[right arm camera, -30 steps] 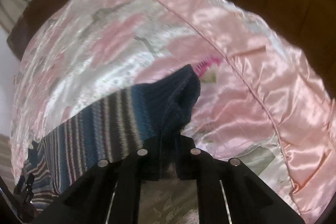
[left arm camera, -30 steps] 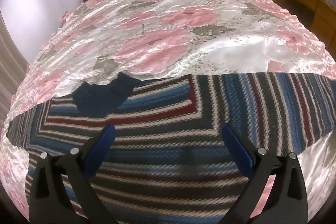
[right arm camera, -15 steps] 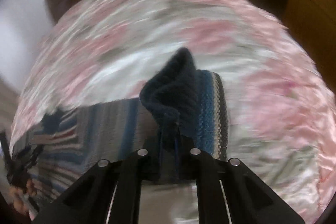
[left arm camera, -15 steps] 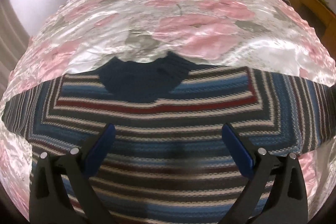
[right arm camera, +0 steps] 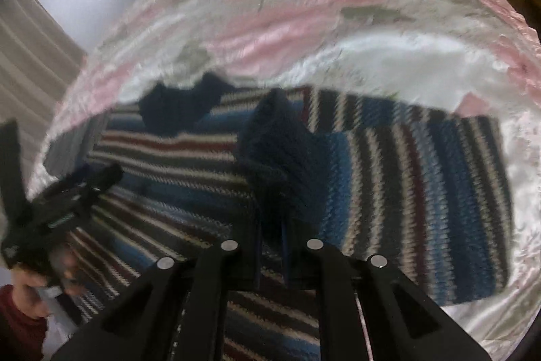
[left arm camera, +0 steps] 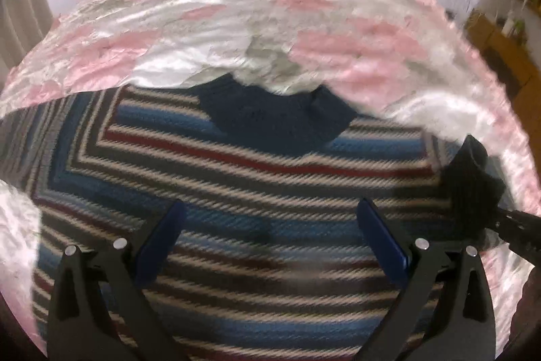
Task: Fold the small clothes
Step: 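Carry the sleeve across the sweater body with the right gripper and release it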
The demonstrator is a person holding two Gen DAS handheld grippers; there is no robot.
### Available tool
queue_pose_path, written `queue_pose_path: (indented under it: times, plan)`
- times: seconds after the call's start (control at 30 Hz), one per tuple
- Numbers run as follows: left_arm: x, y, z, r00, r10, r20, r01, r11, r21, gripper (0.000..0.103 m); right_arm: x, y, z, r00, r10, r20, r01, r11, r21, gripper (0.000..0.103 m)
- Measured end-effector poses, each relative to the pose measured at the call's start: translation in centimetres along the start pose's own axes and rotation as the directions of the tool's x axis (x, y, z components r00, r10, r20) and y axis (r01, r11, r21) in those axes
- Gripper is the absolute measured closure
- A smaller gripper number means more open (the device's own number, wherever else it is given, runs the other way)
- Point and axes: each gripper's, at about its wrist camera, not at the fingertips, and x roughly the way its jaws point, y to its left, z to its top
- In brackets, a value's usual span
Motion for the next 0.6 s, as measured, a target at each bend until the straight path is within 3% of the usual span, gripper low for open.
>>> queue_pose_path:
  times: [0.1,0.23,0.4,0.6]
  plan:
    - [0.1,-0.5,-0.4,1.0,0.015,-0.01,-0.015,0.998,0.063,0.003,1.1,-0.1,-0.7,0.998,0.042,-0.043,-0.041,0.999,0.031,0.072]
    - [0.2,-1.9,-1.0,0.989,-0.122,-0.079,0.125,0.991,0.035,0.003,-1.5,-1.6,-1.5,0.993,0.117,0.021,-0.118,0.991,0.07,0.067]
    - [0.6,-6.6,-1.4,0.962,-0.24,-0.129,0.247,0.968,0.038,0.003,-5.3,-5.6,-2.8,0.995,0.064,0.081,-0.075,0.988,0.136,0.064]
    - [2.2,-12.6,-1.5,0.912,-0.354,-0.208,0.369,0.928,0.041,0.004,-7.9,-10.2,-5.4,0.992,0.026,0.122,-0.048,0.981,0.186,0.063]
